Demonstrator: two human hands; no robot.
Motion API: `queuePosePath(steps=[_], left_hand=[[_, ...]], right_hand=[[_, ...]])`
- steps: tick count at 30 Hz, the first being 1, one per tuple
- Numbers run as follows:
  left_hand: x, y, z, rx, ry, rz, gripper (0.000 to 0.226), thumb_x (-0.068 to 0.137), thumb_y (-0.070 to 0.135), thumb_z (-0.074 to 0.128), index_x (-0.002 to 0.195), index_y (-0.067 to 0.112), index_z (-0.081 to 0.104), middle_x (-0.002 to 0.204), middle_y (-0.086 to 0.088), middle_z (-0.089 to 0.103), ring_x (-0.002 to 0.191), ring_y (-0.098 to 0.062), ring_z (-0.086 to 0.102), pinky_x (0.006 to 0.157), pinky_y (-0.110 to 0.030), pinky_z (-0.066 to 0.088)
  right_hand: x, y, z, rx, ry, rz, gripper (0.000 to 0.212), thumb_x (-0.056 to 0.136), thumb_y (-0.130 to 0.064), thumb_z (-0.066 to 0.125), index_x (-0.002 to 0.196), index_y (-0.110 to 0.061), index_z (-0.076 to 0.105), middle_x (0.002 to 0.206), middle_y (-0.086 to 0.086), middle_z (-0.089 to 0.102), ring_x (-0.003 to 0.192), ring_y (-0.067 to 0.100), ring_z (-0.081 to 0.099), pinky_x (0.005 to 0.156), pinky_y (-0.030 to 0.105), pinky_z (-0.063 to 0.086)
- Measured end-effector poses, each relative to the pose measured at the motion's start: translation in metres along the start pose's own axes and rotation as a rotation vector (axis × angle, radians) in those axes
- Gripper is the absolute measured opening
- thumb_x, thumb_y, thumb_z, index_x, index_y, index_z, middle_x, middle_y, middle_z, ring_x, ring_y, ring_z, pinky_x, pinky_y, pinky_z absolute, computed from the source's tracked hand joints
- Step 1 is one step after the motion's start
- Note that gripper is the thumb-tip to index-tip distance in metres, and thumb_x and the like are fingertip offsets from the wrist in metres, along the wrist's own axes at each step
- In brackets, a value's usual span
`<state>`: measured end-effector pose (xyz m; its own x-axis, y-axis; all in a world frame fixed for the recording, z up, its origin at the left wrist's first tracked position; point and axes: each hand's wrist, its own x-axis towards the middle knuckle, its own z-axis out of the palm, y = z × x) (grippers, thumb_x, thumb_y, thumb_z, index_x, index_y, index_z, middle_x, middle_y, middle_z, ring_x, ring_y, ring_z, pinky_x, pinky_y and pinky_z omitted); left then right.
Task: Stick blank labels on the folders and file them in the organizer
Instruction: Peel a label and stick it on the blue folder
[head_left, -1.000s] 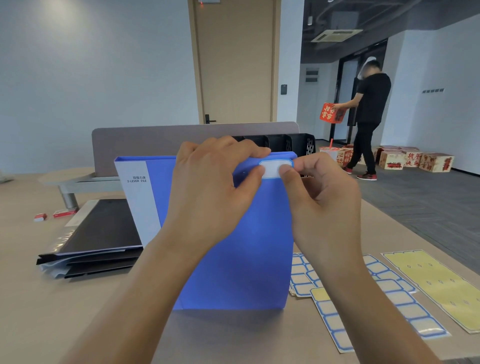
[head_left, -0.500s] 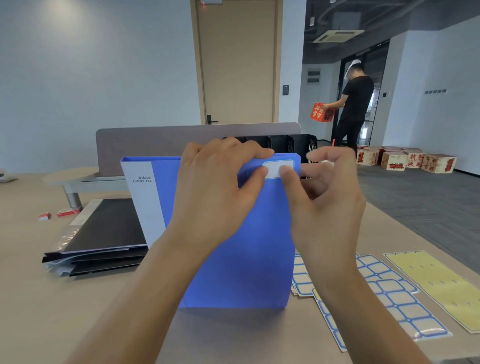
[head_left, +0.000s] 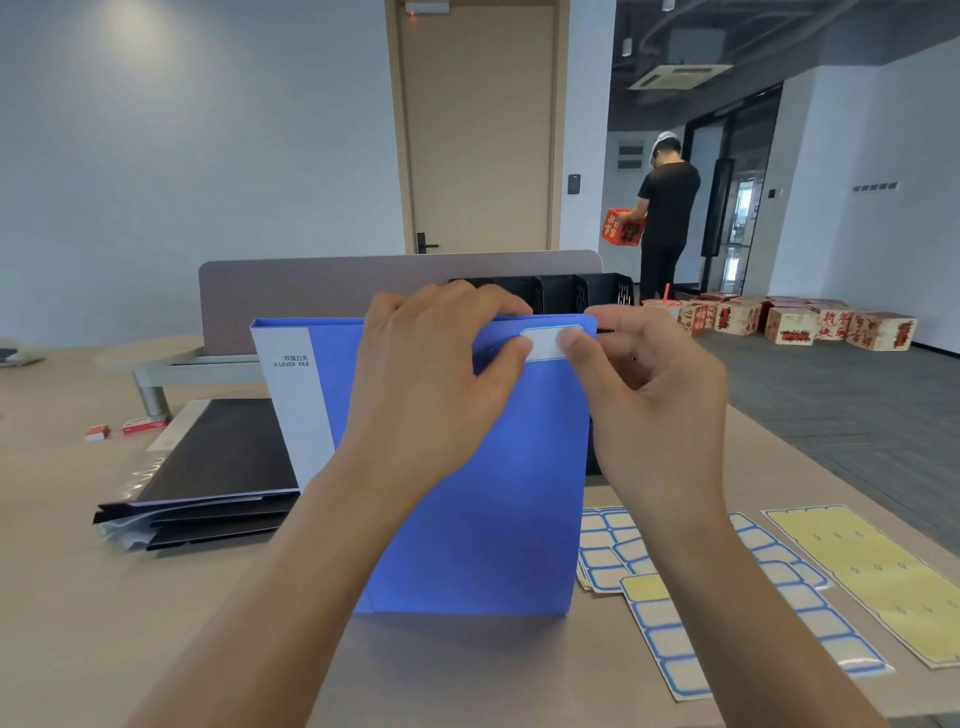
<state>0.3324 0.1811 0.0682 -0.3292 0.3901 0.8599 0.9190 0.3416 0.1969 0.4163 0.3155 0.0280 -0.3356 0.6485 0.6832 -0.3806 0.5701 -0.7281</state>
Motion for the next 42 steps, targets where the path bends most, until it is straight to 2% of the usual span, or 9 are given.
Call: queuePosePath(steps=[5, 12, 17, 23, 27, 30, 35, 38, 42], left_hand=[[0.001, 0.003, 0.002, 0.021, 0.014, -0.004, 0.019, 0.091, 0.042, 0.057, 0.101, 0.033, 0.070, 0.092, 0.014, 0.070, 0.087, -0.011, 0.062, 0.090, -0.043, 0.044], [0.002, 0.002, 0.003, 0.011, 0.027, 0.002, 0.011, 0.090, 0.033, 0.063, 0.098, 0.031, 0.071, 0.087, 0.012, 0.071, 0.079, -0.013, 0.061, 0.078, -0.047, 0.050], [0.001, 0.003, 0.003, 0.013, 0.021, -0.005, 0.012, 0.091, 0.034, 0.061, 0.099, 0.032, 0.070, 0.089, 0.013, 0.071, 0.082, -0.012, 0.061, 0.082, -0.047, 0.049], [-0.001, 0.001, 0.001, -0.007, 0.004, -0.012, 0.018, 0.089, 0.036, 0.062, 0.103, 0.032, 0.071, 0.095, 0.015, 0.072, 0.088, -0.010, 0.062, 0.091, -0.045, 0.047], [0.001, -0.001, -0.003, -0.024, -0.031, 0.001, 0.014, 0.089, 0.033, 0.063, 0.101, 0.032, 0.071, 0.093, 0.015, 0.071, 0.084, -0.010, 0.062, 0.085, -0.046, 0.049], [0.001, -0.003, -0.002, -0.006, -0.045, 0.015, 0.014, 0.091, 0.033, 0.062, 0.102, 0.032, 0.070, 0.094, 0.015, 0.071, 0.085, -0.011, 0.062, 0.085, -0.046, 0.049], [-0.001, -0.005, 0.000, 0.043, -0.028, 0.020, 0.018, 0.093, 0.034, 0.061, 0.108, 0.033, 0.070, 0.099, 0.015, 0.071, 0.092, -0.011, 0.061, 0.094, -0.038, 0.040], [-0.002, -0.007, 0.002, 0.099, -0.034, 0.028, 0.026, 0.095, 0.038, 0.059, 0.118, 0.032, 0.068, 0.107, 0.014, 0.070, 0.102, -0.012, 0.061, 0.100, -0.034, 0.031], [-0.011, -0.017, -0.002, 0.324, 0.066, 0.069, 0.051, 0.089, 0.040, 0.063, 0.136, 0.022, 0.057, 0.138, 0.004, 0.057, 0.141, -0.020, 0.041, 0.119, -0.056, 0.019]], right_hand=[[0.005, -0.001, -0.002, -0.017, -0.035, -0.020, 0.003, 0.097, -0.023, 0.075, 0.096, -0.023, 0.072, 0.083, -0.009, 0.077, 0.078, 0.014, 0.073, 0.072, 0.042, 0.060], [0.002, 0.000, -0.005, 0.016, -0.049, -0.026, 0.006, 0.101, -0.019, 0.070, 0.099, -0.024, 0.071, 0.085, -0.008, 0.077, 0.076, 0.018, 0.071, 0.064, 0.036, 0.057], [-0.003, 0.005, -0.006, 0.048, -0.073, 0.023, 0.005, 0.100, -0.020, 0.071, 0.100, -0.025, 0.073, 0.085, -0.009, 0.079, 0.078, 0.015, 0.073, 0.068, 0.033, 0.056], [-0.005, 0.004, -0.005, 0.009, -0.047, -0.004, 0.009, 0.099, -0.019, 0.072, 0.093, -0.025, 0.071, 0.081, -0.009, 0.077, 0.067, 0.012, 0.068, 0.060, 0.025, 0.050], [-0.003, 0.003, -0.006, 0.009, -0.059, -0.002, 0.006, 0.099, -0.020, 0.073, 0.093, -0.023, 0.072, 0.085, -0.007, 0.078, 0.070, 0.010, 0.068, 0.061, 0.019, 0.048], [-0.001, 0.003, -0.008, -0.003, -0.079, 0.002, 0.006, 0.099, -0.021, 0.072, 0.093, -0.020, 0.072, 0.084, -0.005, 0.079, 0.069, 0.009, 0.066, 0.060, 0.022, 0.049], [-0.004, 0.003, -0.008, 0.067, -0.069, 0.092, 0.002, 0.097, -0.022, 0.075, 0.098, -0.021, 0.074, 0.083, -0.006, 0.079, 0.078, 0.011, 0.074, 0.067, 0.030, 0.059], [-0.016, 0.008, -0.007, 0.153, -0.173, 0.220, 0.013, 0.095, -0.010, 0.075, 0.104, -0.019, 0.072, 0.083, -0.003, 0.080, 0.074, 0.011, 0.076, 0.061, 0.026, 0.058], [-0.033, 0.025, -0.001, 0.129, -0.274, 0.272, 0.013, 0.096, -0.004, 0.070, 0.099, -0.016, 0.071, 0.087, -0.001, 0.080, 0.077, 0.022, 0.073, 0.067, 0.030, 0.054]])
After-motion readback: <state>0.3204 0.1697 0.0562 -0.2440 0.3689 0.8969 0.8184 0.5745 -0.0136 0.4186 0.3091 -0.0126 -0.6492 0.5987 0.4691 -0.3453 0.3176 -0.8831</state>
